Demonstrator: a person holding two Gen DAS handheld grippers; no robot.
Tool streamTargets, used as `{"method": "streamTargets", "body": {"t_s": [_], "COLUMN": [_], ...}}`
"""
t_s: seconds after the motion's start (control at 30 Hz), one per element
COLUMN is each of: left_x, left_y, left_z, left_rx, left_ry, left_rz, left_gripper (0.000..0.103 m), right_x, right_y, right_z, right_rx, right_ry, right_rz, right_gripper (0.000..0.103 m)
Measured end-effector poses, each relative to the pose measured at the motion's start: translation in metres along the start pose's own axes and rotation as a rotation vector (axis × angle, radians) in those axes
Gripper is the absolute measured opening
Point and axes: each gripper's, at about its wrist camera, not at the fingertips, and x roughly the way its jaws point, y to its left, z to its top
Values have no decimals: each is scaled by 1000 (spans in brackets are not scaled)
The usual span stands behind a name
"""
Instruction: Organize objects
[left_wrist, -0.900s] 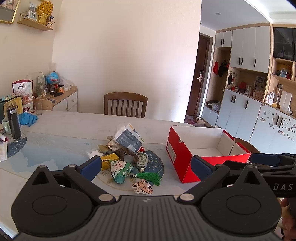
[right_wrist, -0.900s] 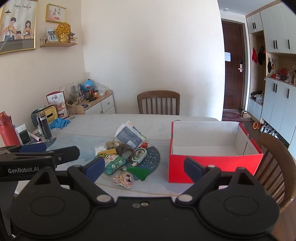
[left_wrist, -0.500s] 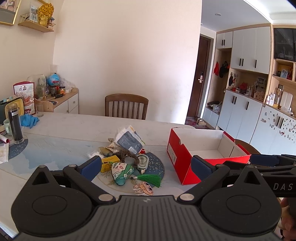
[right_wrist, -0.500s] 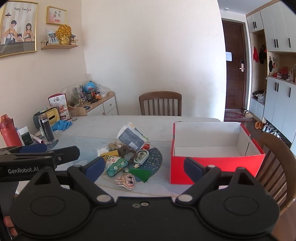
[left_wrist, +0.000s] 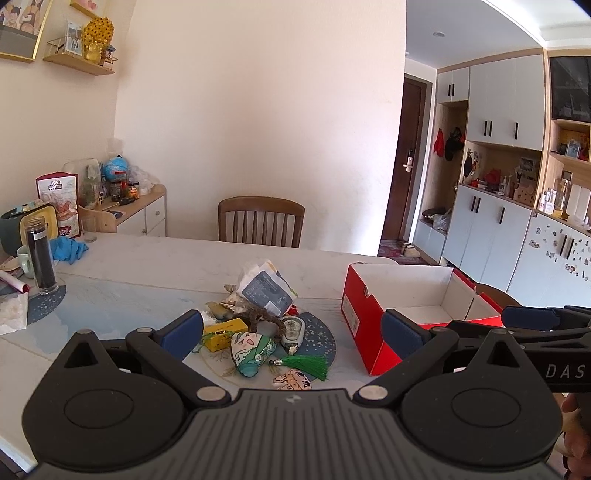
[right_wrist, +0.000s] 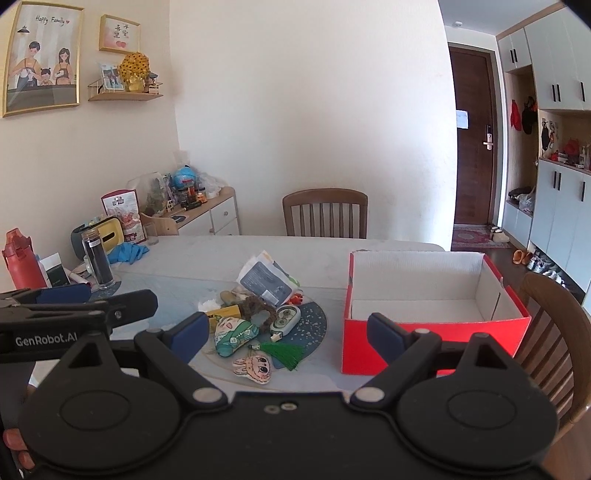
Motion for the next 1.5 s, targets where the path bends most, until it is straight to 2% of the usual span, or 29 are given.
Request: {"method": "streamTargets", "body": {"t_s": [0.33, 0.8, 1.2, 1.23, 1.5], "left_x": [13, 76, 141, 146, 186], "left_y": [11, 57, 114, 119, 148], "left_z": [0, -3, -32, -36, -59], "left_rx": [-3, -35, -40, -35, -16], "left_ry": [26, 142, 295, 306, 392], "left_rz": [-7, -33, 63, 66, 88], "left_gripper": [103, 103, 102, 102, 100], "right_x": [12, 77, 154, 160, 203], "right_y": [6, 22, 25, 25, 27], "right_z": [-2, 1, -23, -26, -39], "right_rx": [5, 20, 47, 163, 149], "right_ry": [12, 101, 279, 279, 364], "right_rz": [-21, -59, -114, -332, -364], "right_gripper": [92, 92, 92, 92, 92]}}
